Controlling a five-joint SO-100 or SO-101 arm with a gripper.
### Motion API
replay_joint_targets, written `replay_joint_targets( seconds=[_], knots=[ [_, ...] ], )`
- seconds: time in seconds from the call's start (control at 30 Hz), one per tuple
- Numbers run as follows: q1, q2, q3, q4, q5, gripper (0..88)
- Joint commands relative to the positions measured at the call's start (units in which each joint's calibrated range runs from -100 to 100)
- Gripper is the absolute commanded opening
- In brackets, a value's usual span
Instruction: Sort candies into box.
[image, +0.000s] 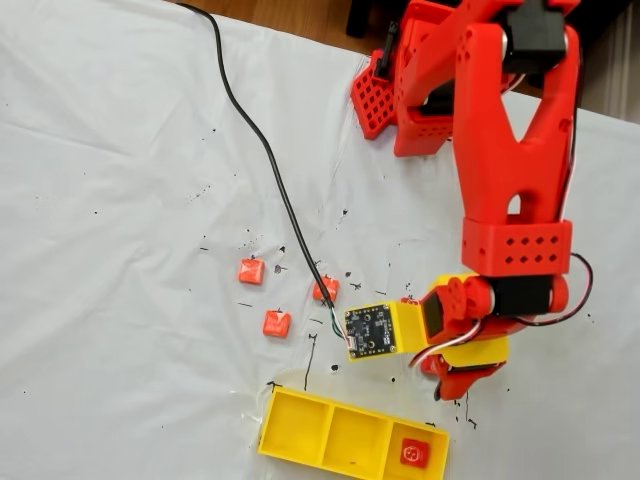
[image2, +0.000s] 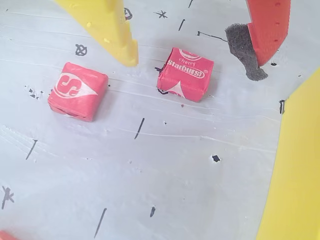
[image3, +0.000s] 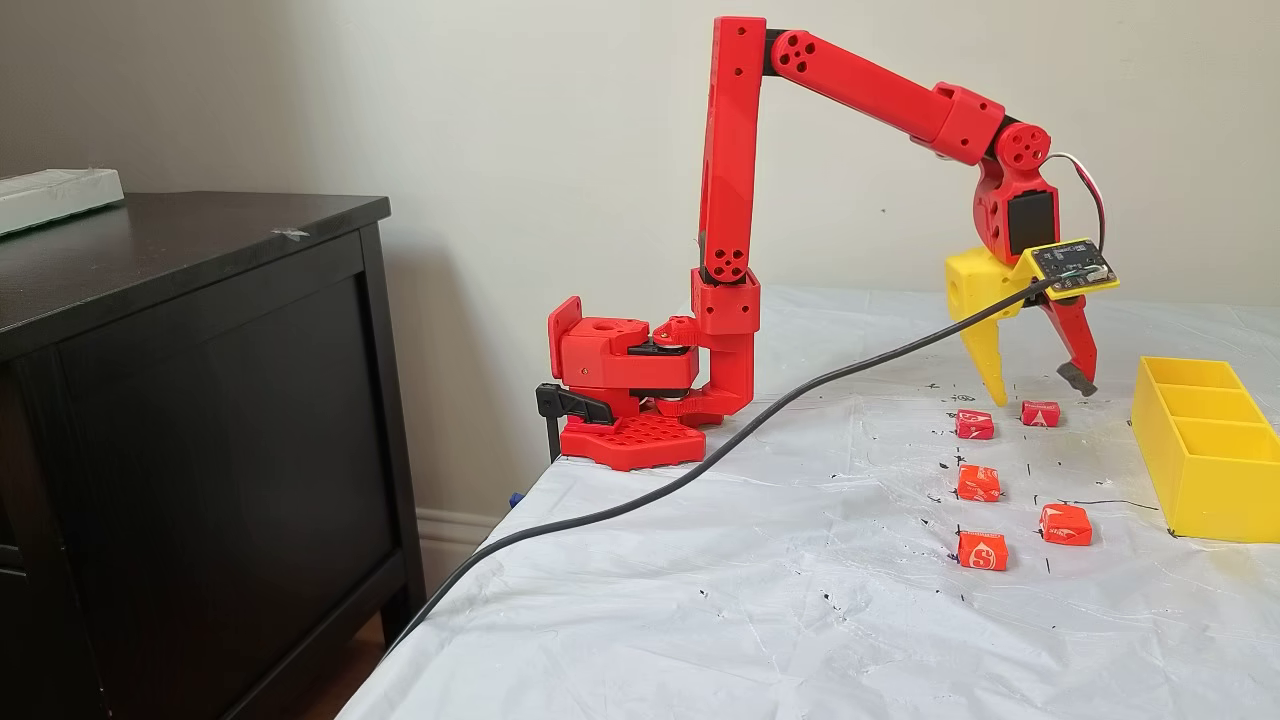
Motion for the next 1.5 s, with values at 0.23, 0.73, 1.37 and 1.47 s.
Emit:
replay_joint_targets(
  seconds=[0.23,0.73,1.37,1.47],
  knots=[
    [-1.01,3.35,-6.52,-2.33,-0.44,25.9],
    [-1.28,1.91,-6.71,-1.1,-0.88,0.2],
    [13.12,-12.17,-23.64,5.12,1.51,0.2],
    [15.3,-8.1,-26.73,2.18,1.51,0.2]
  ],
)
